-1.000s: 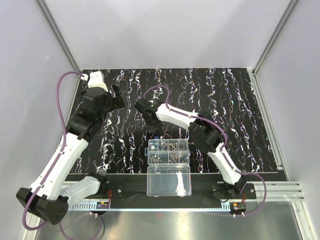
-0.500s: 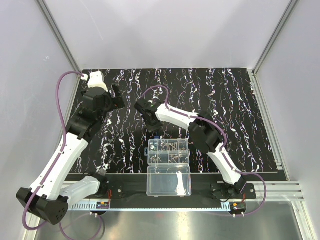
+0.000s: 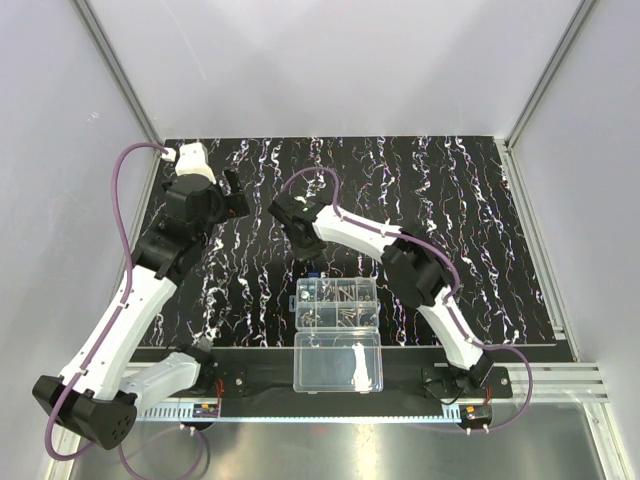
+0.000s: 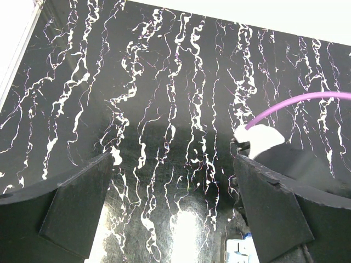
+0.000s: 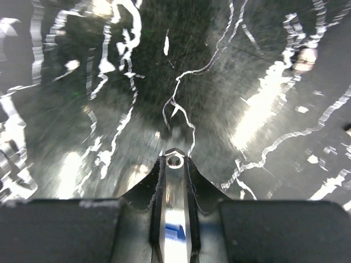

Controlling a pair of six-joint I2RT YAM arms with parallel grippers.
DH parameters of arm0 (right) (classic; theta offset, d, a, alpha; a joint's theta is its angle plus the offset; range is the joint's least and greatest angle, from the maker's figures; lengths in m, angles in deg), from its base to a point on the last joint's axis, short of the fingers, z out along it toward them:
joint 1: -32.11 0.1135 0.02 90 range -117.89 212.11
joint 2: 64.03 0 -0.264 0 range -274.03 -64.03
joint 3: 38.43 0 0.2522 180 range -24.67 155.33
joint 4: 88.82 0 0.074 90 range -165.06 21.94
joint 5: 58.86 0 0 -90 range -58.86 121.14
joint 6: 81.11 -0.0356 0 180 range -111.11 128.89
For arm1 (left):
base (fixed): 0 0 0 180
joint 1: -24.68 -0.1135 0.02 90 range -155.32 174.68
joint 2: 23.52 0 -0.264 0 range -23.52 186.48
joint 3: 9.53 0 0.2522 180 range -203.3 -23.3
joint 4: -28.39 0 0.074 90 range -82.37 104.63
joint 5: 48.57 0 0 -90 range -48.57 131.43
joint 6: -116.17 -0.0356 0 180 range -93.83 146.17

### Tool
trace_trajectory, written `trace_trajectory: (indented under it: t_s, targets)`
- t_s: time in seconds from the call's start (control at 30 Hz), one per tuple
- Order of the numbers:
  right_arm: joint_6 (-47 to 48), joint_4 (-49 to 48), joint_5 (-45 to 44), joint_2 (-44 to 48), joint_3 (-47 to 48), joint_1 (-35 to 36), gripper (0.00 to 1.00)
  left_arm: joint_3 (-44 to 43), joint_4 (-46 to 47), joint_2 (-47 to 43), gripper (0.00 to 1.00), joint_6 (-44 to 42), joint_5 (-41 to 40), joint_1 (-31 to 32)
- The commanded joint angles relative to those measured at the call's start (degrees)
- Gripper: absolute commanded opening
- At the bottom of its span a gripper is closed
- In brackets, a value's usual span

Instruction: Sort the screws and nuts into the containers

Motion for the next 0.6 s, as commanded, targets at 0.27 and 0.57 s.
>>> trace_trajectory:
  t_s: [0.27,0.57]
  targets:
    - [2.14,-0.03,-1.78,20.16,-5.08,3.24,0.02,-1.45,3.22,-1.66,0.99,-0.88,-2.90,-0.42]
    - [-3.92,-5.20,2.60,28.87,-21.95,11.24,0.02,-2.07,2.34,-0.69,0.99,-0.26,-2.37,-2.26]
